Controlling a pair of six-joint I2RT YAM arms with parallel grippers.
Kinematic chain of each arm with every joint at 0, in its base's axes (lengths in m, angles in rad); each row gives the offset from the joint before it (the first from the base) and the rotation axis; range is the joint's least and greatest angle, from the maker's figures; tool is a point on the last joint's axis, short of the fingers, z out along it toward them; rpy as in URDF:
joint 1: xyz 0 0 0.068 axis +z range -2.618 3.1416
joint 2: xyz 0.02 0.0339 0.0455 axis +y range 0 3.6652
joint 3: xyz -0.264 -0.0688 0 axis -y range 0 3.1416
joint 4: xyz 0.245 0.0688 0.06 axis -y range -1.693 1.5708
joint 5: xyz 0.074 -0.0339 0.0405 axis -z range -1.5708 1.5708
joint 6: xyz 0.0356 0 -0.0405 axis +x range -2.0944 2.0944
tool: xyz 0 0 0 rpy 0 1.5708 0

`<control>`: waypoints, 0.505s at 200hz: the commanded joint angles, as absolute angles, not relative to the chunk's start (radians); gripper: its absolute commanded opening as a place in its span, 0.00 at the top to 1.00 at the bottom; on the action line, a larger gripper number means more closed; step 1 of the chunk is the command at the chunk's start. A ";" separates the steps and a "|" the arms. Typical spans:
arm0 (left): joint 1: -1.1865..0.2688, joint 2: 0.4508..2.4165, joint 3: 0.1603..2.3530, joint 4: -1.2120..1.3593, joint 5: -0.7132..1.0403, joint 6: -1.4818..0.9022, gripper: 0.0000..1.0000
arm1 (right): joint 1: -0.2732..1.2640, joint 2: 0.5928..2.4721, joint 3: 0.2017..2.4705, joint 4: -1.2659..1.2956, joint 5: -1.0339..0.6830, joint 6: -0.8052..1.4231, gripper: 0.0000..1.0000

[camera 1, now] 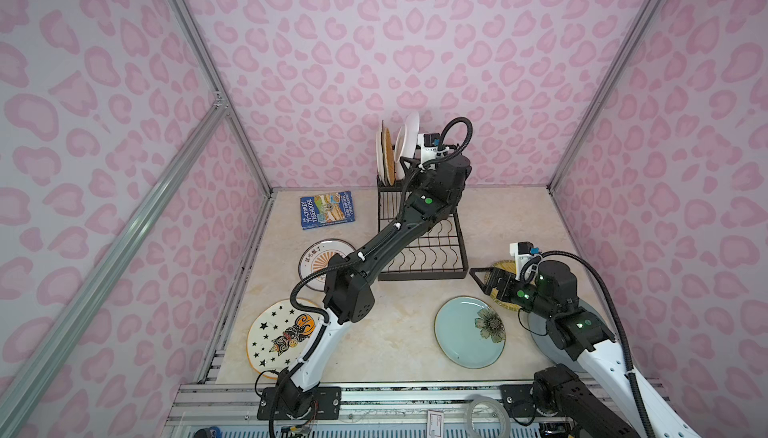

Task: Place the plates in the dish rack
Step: 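Lower the white plate into the upper rack slot beside the rattan tray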

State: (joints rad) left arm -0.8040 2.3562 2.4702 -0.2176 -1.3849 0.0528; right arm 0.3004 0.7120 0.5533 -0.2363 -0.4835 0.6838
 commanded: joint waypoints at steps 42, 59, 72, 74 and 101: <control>-0.803 2.378 2.492 -0.182 -1.366 0.023 0.98 | 0.301 0.722 0.556 -0.239 -0.494 0.666 0.03; -0.801 2.381 2.493 -0.190 -1.364 0.013 0.98 | 0.301 0.729 0.555 -0.236 -0.494 0.667 0.03; -0.799 2.382 2.492 -0.203 -1.358 0.000 0.98 | 0.302 0.732 0.554 -0.236 -0.494 0.667 0.03; -0.798 2.382 2.492 -0.206 -1.358 -0.003 0.98 | 0.303 0.732 0.555 -0.235 -0.493 0.667 0.03; -0.792 2.386 2.491 -0.239 -1.343 -0.034 0.98 | 0.302 0.736 0.557 -0.233 -0.492 0.667 0.03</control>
